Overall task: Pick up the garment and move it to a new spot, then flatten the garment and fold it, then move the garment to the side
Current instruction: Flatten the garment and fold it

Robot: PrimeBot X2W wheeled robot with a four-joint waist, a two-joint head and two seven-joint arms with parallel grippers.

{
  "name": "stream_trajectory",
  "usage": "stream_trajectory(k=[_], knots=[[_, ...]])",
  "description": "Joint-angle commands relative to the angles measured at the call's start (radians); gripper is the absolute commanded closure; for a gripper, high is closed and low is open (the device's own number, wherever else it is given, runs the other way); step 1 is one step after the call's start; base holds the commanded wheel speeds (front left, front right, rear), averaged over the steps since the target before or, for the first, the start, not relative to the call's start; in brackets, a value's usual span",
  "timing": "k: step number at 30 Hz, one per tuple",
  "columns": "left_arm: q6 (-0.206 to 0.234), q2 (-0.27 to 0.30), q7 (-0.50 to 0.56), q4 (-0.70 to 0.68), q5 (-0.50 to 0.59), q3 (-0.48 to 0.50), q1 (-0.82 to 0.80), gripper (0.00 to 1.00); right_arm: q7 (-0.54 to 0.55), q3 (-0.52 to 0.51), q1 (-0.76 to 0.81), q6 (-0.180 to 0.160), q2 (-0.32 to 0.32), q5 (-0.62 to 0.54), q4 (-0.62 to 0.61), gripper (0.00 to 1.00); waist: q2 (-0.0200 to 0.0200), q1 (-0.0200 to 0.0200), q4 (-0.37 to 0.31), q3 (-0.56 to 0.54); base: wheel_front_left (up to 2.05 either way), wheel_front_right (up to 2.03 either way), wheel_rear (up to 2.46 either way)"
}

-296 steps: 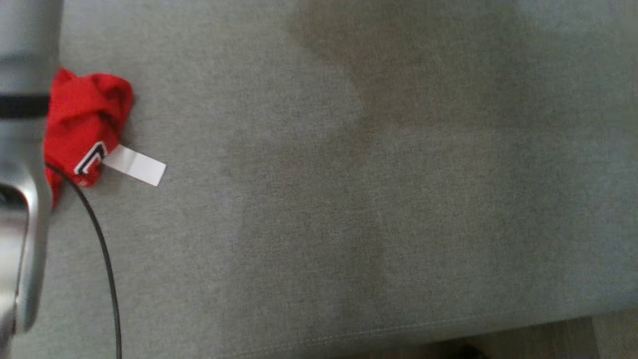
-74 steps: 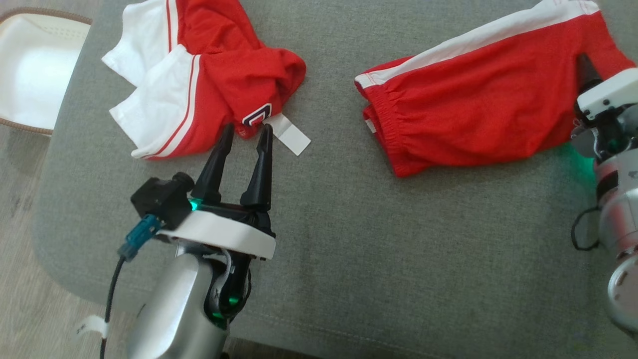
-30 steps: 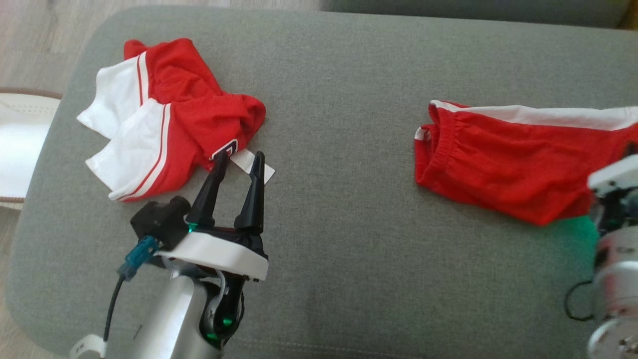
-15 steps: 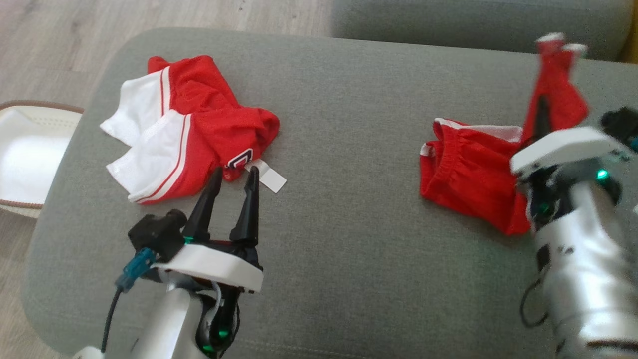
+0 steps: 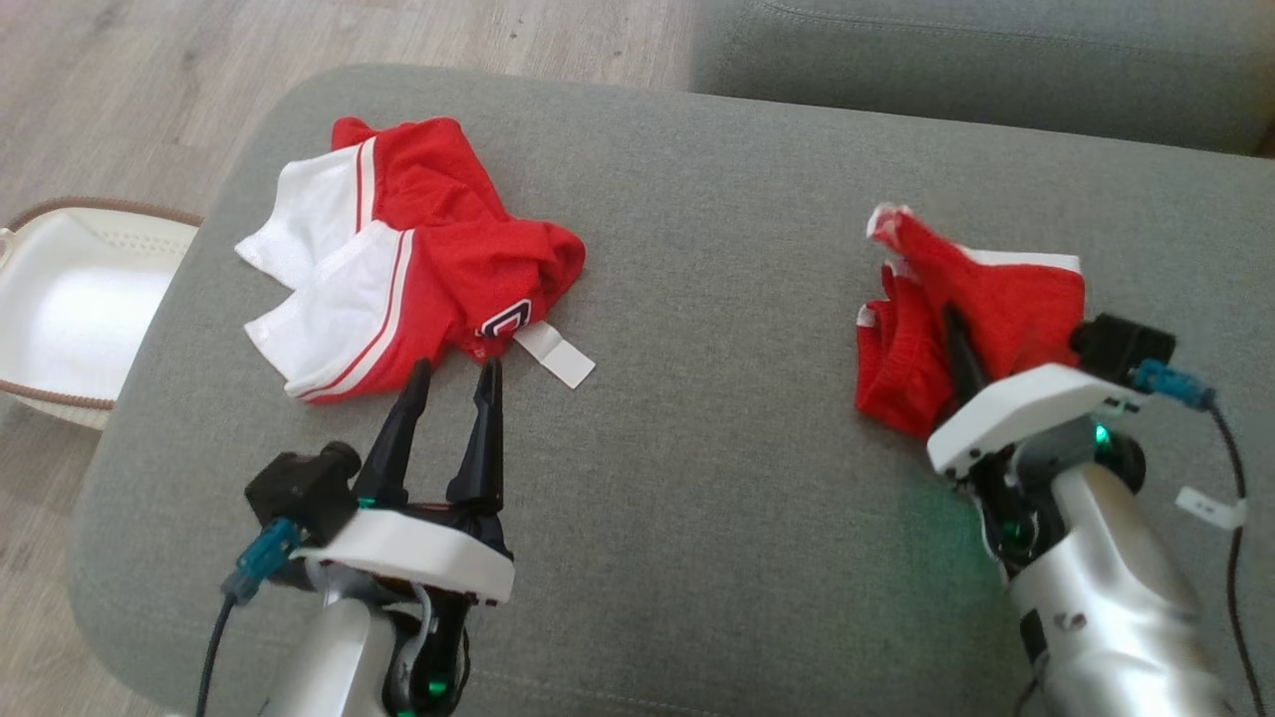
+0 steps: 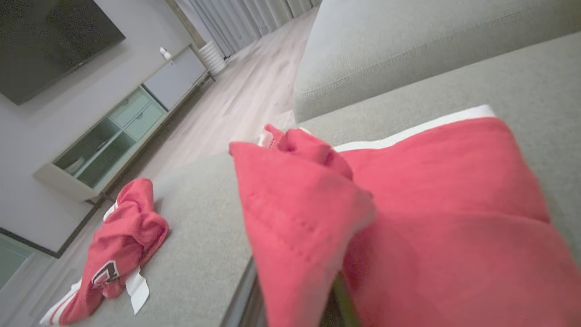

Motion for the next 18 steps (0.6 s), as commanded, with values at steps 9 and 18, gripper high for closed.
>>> stream_trajectory(k=[9, 18], knots=[[0.0, 0.011, -0.005, -0.031, 0.01, 0.049, -0.023, 0.0, 0.023, 0.135, 0.051, -0.001, 0.012, -0.045, -0.016, 0.0, -0.0001, 0.0, -0.028, -0.011, 0.0, 0.0, 0.0], [-0.002, 0.011, -0.005, -0.026, 0.017, 0.062, -0.019, 0.0, 0.111, 0.297, 0.145, -0.001, 0.012, 0.04, -0.067, 0.0, -0.0001, 0.0, -0.077, -0.039, 0.0, 0.0, 0.0]])
